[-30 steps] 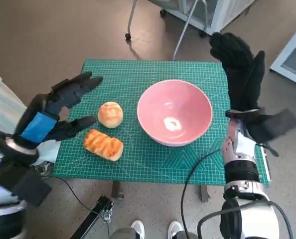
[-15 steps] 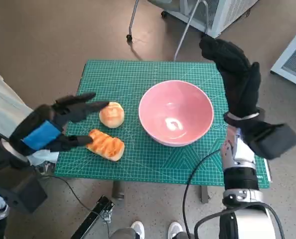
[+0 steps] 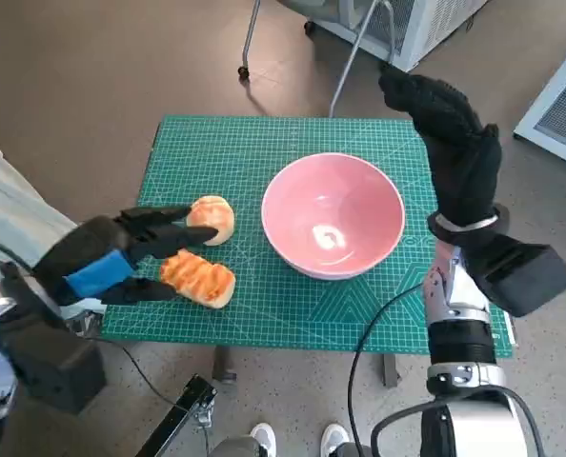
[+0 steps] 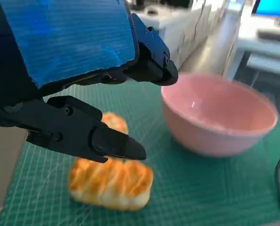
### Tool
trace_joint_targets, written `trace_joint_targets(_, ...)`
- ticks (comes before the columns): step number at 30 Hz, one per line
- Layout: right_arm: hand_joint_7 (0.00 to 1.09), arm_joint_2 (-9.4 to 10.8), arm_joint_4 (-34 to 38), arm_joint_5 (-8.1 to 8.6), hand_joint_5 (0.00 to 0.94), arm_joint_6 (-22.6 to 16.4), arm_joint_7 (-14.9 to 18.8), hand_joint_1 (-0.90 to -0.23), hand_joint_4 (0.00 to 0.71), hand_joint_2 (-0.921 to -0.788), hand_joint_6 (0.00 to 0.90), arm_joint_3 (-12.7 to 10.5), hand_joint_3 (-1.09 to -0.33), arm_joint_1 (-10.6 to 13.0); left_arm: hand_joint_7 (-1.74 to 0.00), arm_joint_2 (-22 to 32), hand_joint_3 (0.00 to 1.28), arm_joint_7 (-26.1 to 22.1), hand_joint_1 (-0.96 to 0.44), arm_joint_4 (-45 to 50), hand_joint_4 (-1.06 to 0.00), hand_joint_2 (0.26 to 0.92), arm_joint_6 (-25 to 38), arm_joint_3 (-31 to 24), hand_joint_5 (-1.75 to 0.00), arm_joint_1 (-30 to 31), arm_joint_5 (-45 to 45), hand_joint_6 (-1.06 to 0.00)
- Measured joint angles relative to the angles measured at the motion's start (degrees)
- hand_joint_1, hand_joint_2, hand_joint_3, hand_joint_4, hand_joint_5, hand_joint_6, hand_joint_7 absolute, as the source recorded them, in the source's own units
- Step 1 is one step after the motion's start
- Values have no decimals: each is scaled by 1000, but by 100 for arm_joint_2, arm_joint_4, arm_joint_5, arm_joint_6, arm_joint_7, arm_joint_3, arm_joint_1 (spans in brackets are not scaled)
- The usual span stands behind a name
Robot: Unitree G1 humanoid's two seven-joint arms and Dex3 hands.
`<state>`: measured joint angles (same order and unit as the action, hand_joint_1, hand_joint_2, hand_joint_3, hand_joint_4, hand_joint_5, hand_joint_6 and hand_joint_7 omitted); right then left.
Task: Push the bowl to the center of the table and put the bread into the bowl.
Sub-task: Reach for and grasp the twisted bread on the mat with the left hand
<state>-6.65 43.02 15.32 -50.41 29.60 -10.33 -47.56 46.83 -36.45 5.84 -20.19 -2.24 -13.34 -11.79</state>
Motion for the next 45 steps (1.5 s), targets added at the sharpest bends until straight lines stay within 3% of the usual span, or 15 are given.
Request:
trace_joint_targets(14, 929, -105, -322, -34, 6, -26, -2, -673, 284, -921, -1, 173, -759, 86, -21, -19, 0, -88, -286, -620, -402, 875, 53, 660, 0, -409, -406, -552)
trace_joint_targets(28, 931, -213, -553, -24, 10, 38, -2, -689, 290, -921, -1, 205, -754, 168, -17, -274, 1, -84, -188, -1547, -401, 869, 70, 1167, 0, -933, -641, -551)
trace_joint_targets(38, 931, -221, -557, 14, 12, 35, -2, -690, 294, -921, -1, 206, -752, 197, -14, -508, 8, 225, -153, -2161, -402, 888, 89, 1467, 0, -1127, -1115, -550)
trace_joint_targets(45, 928, -222, -529, 14, 12, 7, -2, -692, 294, -921, -1, 203, -749, 199, -19, -635, 11, 429, -132, -2348, -464, 902, 190, 1642, -27, -1157, -1465, -561)
